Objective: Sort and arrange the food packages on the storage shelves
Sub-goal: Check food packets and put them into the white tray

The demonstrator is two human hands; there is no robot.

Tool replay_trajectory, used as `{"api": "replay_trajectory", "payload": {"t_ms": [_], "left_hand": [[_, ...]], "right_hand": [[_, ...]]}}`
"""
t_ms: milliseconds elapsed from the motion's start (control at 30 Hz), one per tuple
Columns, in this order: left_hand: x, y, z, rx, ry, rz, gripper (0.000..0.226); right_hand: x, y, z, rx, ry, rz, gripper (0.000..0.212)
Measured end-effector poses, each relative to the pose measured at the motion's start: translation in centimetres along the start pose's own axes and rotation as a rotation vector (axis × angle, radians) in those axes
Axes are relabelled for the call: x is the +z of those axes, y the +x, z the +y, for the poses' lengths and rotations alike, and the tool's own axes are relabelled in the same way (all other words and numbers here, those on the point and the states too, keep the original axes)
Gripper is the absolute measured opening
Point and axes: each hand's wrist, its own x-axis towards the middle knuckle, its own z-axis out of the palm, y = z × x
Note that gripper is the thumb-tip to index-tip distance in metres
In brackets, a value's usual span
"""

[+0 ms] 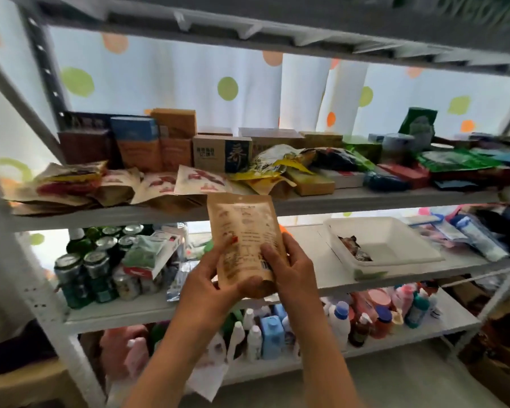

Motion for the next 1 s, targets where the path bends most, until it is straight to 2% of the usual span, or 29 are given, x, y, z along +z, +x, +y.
{"api": "replay_trajectory", "payload": {"t_ms": [100, 300, 467, 633, 800, 900, 1000], "left_hand": [[-1.3, 2.5, 1.2, 0.065, 0.073, -0.031, 0.068], [-2.2, 7.1, 3.1, 0.141, 0.262, 0.021, 0.065], [-1.4, 10.6, 4.8, 0.159, 0.287, 0.034, 0.054], [-0.9, 14.2, 5.9, 0.238, 0.529, 0.084, 0.037], [-0.9, 17.5, 6.0, 0.23, 0.776, 0.173, 0.023], [-0.9, 19.1, 5.9, 0.194, 0.948, 0.196, 0.014], [-0.7, 20.5, 5.5, 0.197, 1.113, 0.233, 0.017]], "right_hand": [[0.8, 2.6, -0.8, -0.011, -0.107, -0.006, 0.01], [1.6, 7.2, -2.3, 0.016, -0.274, -0.032, 0.011], [1.4, 11.1, -2.7, 0.084, -0.33, -0.042, 0.034], [0.6, 15.0, -1.8, 0.121, -0.514, -0.123, 0.054], [-0.6, 17.7, -2.6, -0.047, -0.556, -0.071, 0.047], [-1.1, 19.4, -3.1, -0.222, -0.695, 0.006, 0.03], [-1.5, 21.8, -3.5, -0.322, -0.853, 0.044, 0.018]]}}
